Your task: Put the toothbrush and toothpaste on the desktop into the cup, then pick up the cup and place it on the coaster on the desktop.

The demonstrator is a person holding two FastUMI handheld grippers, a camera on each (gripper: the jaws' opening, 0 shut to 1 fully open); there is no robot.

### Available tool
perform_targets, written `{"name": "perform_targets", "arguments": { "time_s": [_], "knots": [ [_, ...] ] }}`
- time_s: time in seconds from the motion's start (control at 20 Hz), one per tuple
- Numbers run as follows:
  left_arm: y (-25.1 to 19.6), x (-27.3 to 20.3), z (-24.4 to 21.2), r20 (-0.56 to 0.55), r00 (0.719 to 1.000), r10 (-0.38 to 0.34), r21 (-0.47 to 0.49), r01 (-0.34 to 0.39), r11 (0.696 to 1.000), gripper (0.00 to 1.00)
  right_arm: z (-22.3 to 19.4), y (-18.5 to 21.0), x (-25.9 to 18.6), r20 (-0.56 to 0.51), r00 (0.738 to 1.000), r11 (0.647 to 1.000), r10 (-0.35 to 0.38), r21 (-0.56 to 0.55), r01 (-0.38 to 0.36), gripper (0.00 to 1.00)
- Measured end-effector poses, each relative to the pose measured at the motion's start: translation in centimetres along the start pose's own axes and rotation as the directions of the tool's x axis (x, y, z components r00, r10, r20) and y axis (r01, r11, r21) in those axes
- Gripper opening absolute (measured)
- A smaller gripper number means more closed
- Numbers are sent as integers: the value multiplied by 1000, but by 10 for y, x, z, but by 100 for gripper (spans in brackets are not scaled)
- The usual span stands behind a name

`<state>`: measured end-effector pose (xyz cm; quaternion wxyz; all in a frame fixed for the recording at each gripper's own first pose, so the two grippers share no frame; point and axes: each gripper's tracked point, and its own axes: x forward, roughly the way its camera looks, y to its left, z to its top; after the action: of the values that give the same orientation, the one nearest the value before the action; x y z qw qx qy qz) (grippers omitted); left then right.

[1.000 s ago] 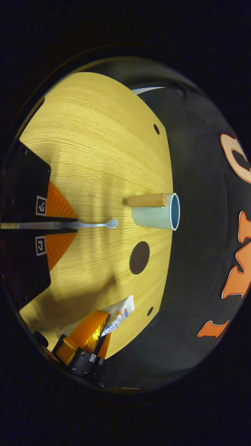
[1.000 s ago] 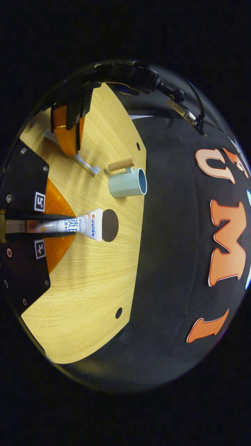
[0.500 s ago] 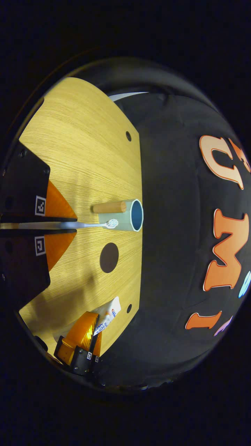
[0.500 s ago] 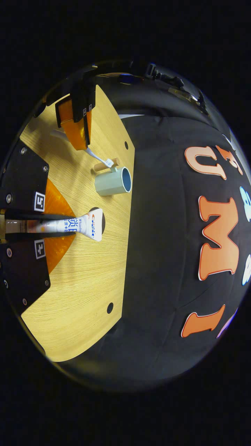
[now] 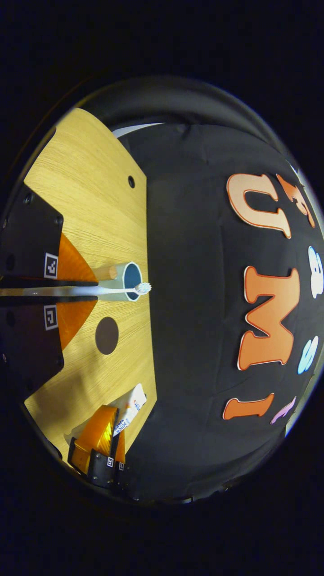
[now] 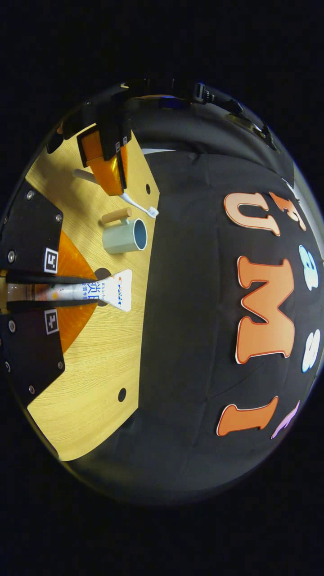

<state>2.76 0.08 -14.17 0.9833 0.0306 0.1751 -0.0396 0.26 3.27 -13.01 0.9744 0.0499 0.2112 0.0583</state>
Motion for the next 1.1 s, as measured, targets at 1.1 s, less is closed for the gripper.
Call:
{"name": "perform_targets", "arguments": {
  "time_s": [1.1],
  "knots": [
    [35,79,118,308,950,53,-33,-45,998,6,45,-15,28,105,994,999,-42,7,42,14]
  ]
}}
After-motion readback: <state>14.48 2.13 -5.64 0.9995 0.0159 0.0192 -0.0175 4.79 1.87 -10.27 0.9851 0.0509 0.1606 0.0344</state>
